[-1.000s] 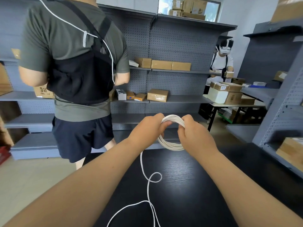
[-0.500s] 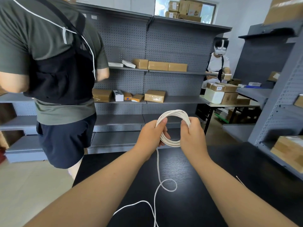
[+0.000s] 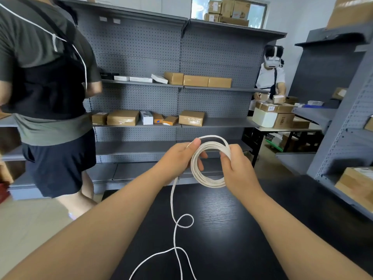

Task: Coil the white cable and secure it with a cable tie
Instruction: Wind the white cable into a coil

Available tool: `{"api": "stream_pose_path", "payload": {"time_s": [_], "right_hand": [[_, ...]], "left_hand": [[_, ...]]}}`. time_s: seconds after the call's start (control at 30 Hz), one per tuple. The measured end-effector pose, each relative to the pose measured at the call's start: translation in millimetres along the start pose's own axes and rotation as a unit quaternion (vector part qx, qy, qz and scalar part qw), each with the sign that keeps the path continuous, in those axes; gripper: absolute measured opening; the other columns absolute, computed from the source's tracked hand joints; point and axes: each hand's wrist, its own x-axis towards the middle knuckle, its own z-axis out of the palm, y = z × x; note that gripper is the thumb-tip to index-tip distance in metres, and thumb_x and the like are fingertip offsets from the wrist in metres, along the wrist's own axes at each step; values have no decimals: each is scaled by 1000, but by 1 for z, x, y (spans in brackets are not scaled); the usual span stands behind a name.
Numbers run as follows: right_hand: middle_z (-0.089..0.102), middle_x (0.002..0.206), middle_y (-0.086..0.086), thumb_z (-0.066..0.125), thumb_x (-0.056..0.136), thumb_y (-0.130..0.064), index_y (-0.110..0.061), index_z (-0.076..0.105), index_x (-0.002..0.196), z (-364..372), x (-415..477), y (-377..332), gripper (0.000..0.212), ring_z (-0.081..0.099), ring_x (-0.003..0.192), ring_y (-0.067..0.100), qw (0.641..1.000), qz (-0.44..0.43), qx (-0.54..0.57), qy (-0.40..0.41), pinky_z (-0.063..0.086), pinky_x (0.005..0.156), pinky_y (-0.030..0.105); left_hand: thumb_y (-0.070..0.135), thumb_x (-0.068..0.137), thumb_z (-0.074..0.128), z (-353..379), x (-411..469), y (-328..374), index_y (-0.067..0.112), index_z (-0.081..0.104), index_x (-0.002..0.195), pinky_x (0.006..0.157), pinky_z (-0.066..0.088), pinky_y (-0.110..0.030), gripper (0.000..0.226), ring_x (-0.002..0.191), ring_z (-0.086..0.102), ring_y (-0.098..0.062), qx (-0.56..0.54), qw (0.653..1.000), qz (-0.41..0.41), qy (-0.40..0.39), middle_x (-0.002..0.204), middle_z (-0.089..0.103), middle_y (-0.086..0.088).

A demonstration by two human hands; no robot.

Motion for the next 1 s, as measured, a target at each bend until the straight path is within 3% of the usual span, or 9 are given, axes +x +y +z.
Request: {"api": "stream_pose_path", "payload": {"time_s": [0.17, 0.33, 0.4, 0.5, 0.6, 0.67, 0.8, 0.9, 1.0], "right_hand": [[48, 69, -2, 38, 98, -16, -9, 44, 91, 1, 3, -3, 12, 44, 61, 12, 998, 9, 27, 56, 32, 54, 21], [44, 68, -4, 38, 98, -17, -7, 45, 91, 11, 0, -11, 14, 41, 60, 9, 986, 59, 90, 130, 32, 53, 18], [44, 70, -5, 38, 98, -16, -7, 44, 93, 11, -1, -14, 12, 42, 62, 7, 981, 70, 103, 148, 30, 53, 24], [44, 73, -7, 38, 98, -16, -8, 44, 96, 12, -2, -16, 11, 44, 66, 5, 977, 81, 112, 162, 23, 56, 28], [45, 74, -7, 37, 99, -18, -8, 44, 96, 16, -3, -15, 13, 44, 66, 4, 972, 96, 137, 164, 31, 54, 20], [46, 74, -5, 38, 99, -22, -9, 45, 95, 15, -2, -13, 15, 44, 65, 7, 968, 127, 164, 142, 35, 56, 15], [57, 76, 1, 47, 92, -24, -13, 51, 91, 9, 6, -3, 12, 49, 64, 15, 973, 170, 152, 23, 40, 62, 31], [55, 67, 2, 57, 88, -27, -16, 54, 82, 2, 12, 1, 13, 49, 54, 14, 961, 195, 190, -57, 44, 60, 35], [50, 62, 1, 60, 87, -33, -11, 56, 79, 0, 14, 1, 24, 44, 48, 14, 958, 197, 191, -80, 40, 56, 34]], "left_hand": [[37, 100, 24, 16, -12, -12, 3, 61, 96, 39, 30, -10, 50, 40, 46, -1, -121, 992, 7, 27, 71, 63, -10], [37, 100, 28, 33, -13, -10, 9, 60, 79, 36, 27, -14, 47, 36, 41, -5, -247, 965, -25, 82, 57, 56, -6], [33, 100, 28, 41, -14, -7, 10, 57, 76, 39, 30, -13, 44, 37, 42, -3, -246, 962, -22, 113, 57, 53, -6], [33, 100, 32, 52, -12, -8, 18, 53, 73, 51, 35, -23, 38, 46, 44, -6, -141, 973, 5, 183, 55, 54, 3], [37, 99, 31, 53, -8, -8, 20, 49, 73, 56, 40, -27, 36, 49, 48, -8, -33, 972, 44, 230, 55, 54, 4], [38, 98, 30, 47, -5, -6, 16, 47, 74, 57, 38, -28, 37, 51, 50, -8, 35, 973, 58, 220, 55, 53, 2], [40, 97, 32, 27, 7, -4, 9, 46, 78, 57, 29, -30, 39, 62, 51, -22, 184, 961, 81, 191, 61, 54, -4], [41, 97, 33, 15, 14, 2, 12, 44, 82, 61, 32, -36, 34, 71, 52, -31, 268, 941, 107, 175, 72, 58, -12], [41, 97, 32, 9, 18, 8, 8, 48, 87, 62, 37, -38, 38, 75, 55, -36, 305, 927, 127, 175, 76, 61, -15]]}}
